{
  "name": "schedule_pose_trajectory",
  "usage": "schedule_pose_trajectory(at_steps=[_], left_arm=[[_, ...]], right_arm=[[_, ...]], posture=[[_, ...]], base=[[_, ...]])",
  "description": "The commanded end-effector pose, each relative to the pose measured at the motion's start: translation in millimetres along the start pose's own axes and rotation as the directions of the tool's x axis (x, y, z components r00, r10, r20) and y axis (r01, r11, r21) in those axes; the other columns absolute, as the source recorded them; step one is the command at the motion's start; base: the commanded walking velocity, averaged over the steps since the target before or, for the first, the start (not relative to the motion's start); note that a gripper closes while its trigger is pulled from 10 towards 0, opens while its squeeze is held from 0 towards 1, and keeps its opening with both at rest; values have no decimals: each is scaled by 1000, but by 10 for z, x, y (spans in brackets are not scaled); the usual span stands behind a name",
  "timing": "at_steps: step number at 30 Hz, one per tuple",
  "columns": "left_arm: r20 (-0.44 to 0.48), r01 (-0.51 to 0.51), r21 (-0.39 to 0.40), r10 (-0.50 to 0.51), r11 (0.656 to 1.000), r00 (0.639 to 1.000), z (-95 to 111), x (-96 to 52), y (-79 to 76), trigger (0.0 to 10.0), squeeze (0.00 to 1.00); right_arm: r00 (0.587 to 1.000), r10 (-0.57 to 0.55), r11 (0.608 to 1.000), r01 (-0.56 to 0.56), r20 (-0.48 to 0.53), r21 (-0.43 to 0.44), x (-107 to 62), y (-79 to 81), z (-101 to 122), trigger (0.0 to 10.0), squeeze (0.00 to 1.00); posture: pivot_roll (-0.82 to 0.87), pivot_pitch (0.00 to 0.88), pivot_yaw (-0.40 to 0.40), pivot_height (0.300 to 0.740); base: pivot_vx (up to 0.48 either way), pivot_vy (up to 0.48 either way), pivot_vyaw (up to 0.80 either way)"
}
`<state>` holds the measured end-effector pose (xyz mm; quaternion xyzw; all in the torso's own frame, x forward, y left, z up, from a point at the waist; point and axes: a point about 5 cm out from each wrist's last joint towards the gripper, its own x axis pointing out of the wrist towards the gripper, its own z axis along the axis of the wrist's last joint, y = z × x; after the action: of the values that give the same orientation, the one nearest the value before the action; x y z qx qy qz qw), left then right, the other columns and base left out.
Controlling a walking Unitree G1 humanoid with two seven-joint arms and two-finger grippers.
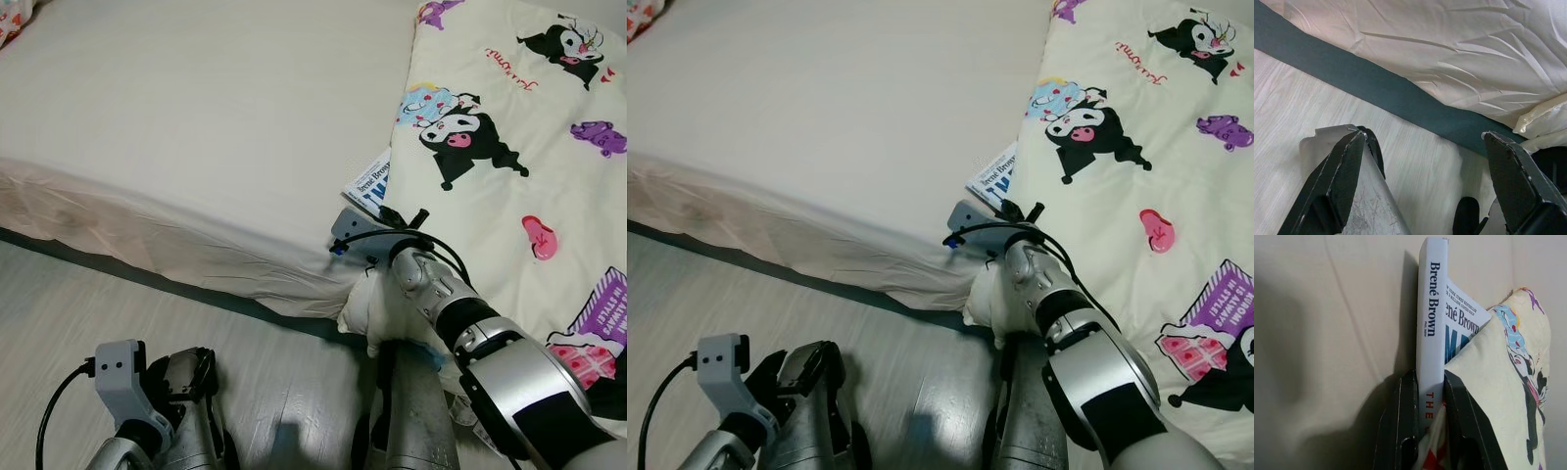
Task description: Clean up the room
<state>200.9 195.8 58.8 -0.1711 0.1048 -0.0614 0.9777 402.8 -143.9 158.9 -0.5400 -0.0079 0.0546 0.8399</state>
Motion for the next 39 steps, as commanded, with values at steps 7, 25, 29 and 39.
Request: schedule_pose_trajectory(at_steps=[7, 25, 29, 39], left_arm=[[-26, 6, -27, -7, 1000, 1000, -79, 106, -17, 10000, 0], [-3, 52, -27, -52, 998, 999, -43, 389, -78, 10000, 0], [4, 58, -27, -58, 998, 998, -38, 416, -92, 10000, 0], [9, 62, -27, -62, 998, 998, -64, 395, -109, 10000, 0]], right_arm=[[971, 3, 915, -100, 239, 392, 71, -176, 501, 0, 0], [890, 332, 850, -426, 311, 311, -118, 450, 441, 10000, 1000], [916, 274, 884, -360, 294, 297, -104, 396, 412, 10000, 875], [932, 255, 936, -305, 256, 179, -94, 420, 434, 10000, 0]], posture=[[207, 319, -40, 411], [180, 223, -36, 411], [183, 216, -37, 411], [197, 230, -37, 411]], base=[[0, 0, 0], [0, 0, 0], [0, 0, 0], [0, 0, 0]])
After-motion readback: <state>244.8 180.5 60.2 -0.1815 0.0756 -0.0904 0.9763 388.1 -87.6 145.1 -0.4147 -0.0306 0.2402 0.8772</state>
